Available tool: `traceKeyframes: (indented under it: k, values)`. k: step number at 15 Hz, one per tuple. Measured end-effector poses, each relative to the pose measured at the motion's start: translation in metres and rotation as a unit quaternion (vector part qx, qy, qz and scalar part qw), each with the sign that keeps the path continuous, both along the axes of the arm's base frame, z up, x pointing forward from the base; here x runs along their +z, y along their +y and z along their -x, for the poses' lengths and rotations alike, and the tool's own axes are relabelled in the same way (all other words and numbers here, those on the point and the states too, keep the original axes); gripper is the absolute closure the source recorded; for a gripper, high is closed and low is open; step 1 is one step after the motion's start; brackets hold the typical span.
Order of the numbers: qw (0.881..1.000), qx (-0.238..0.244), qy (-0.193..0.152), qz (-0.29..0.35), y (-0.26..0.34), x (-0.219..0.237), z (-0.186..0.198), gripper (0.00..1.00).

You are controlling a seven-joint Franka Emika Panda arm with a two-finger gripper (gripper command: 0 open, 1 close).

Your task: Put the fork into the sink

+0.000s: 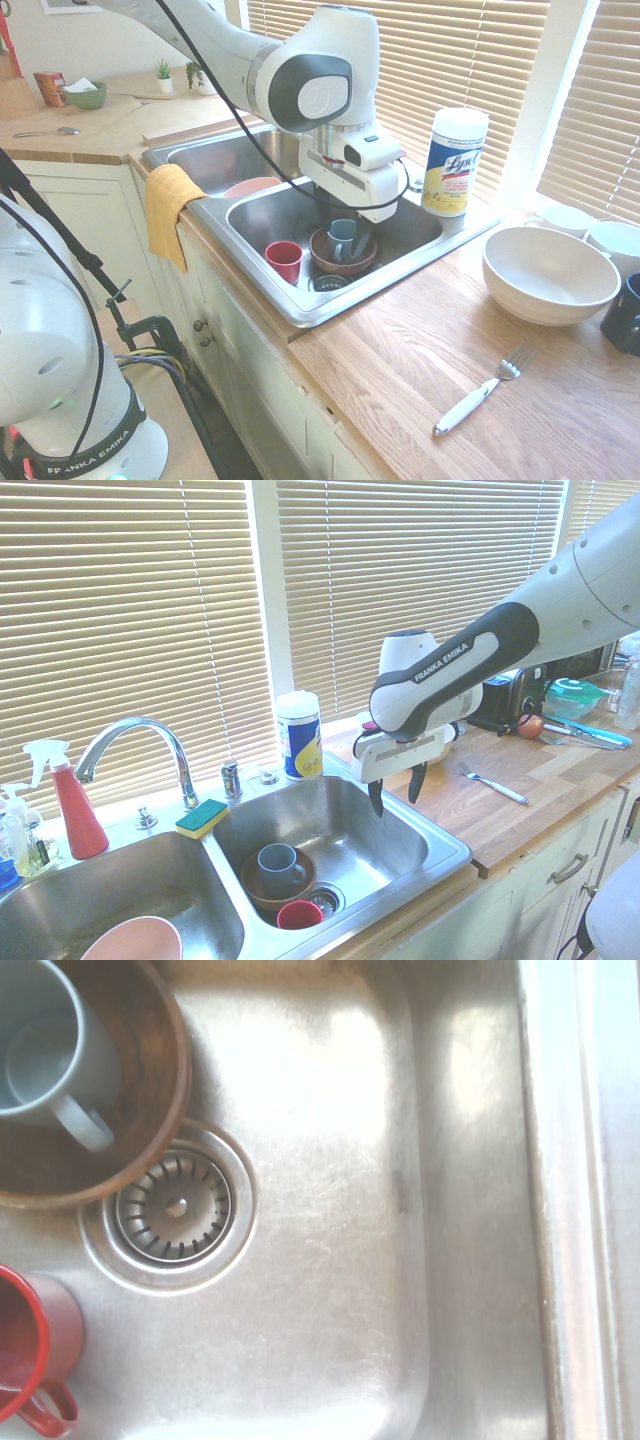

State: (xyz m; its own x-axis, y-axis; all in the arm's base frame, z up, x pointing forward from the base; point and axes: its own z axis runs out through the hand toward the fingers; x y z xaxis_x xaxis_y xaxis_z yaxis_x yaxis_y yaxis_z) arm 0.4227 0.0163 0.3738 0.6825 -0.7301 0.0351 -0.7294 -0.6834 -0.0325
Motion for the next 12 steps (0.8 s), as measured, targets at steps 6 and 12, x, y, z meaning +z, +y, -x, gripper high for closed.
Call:
traceKeyframes:
  k: [6,12]
  values:
    - [0.998,0.049,0.025,0.014,-0.041,0.011,0.004,0.0]
    - [0.993,0.089,0.05,0.058,-0.144,0.034,0.024,0.0]
